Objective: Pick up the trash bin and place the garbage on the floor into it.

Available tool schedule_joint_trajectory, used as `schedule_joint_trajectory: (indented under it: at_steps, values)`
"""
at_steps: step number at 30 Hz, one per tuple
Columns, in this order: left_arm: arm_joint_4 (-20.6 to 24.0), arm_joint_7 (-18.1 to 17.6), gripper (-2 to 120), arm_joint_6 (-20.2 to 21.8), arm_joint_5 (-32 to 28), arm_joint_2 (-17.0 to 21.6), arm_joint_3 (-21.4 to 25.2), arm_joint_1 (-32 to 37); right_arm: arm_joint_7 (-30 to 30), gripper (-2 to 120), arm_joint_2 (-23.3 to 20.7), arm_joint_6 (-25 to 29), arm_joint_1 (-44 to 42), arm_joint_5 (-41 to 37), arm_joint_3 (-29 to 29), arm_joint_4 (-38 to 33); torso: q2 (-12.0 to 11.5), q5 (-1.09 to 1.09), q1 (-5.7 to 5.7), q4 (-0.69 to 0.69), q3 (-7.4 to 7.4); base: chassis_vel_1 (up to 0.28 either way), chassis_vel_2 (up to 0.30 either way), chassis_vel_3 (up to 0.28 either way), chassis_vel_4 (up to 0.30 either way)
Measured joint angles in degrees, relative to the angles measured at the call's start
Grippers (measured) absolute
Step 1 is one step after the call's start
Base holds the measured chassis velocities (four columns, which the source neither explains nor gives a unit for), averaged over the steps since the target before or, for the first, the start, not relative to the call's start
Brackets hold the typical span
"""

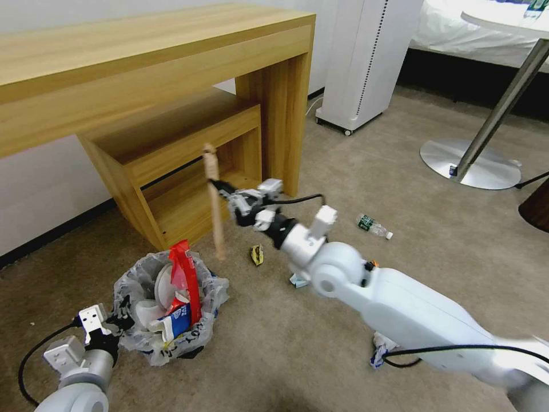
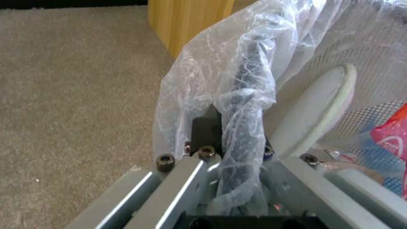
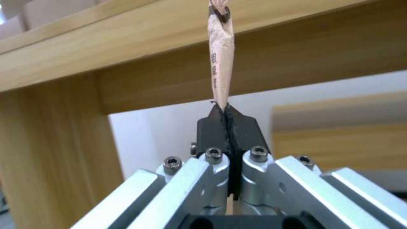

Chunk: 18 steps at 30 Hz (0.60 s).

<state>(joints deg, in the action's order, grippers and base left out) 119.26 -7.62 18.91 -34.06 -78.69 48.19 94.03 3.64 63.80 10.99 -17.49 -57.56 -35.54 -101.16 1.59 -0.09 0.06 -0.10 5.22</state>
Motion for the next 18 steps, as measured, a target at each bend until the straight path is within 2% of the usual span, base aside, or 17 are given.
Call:
schedule_joint_trajectory:
  at_steps: [1,3,8,13,18]
  values:
    - [0.00,0.00,1,0.00,0.00,0.00,0.00,0.00,0.00,0,0.00,0.00,0.00,0.00,0.00,0.00,0.00,0.00,0.00,0.00,0.00,0.000,0.000,0.000,0.000]
    - [0.13,0.00,1,0.00,0.02,-0.21,0.11,-0.01,0.41,0,3.55,1.01,2.34,1.30,-2.78,3.42,0.00,0.00,0.00,0.03,0.00,0.000,0.000,0.000,0.000]
    - [0.42,0.00,1,0.00,-0.02,-0.35,0.21,0.00,1.30,0,8.23,2.11,4.02,4.10,-6.22,9.69,0.00,0.00,0.00,0.01,-0.01,0.000,0.000,0.000,0.000]
    - [0.61,-0.01,1,0.01,-0.15,-0.57,0.26,-0.05,1.74,0,11.31,3.57,4.40,6.18,-9.74,15.81,0.00,0.00,0.00,0.00,0.00,0.000,0.000,0.000,0.000]
    - [0.78,-0.02,1,0.02,-0.35,-0.56,0.44,-0.01,1.80,0,12.93,3.96,3.80,7.40,-11.82,18.59,0.00,0.01,0.00,0.00,-0.01,0.000,0.000,0.000,0.000]
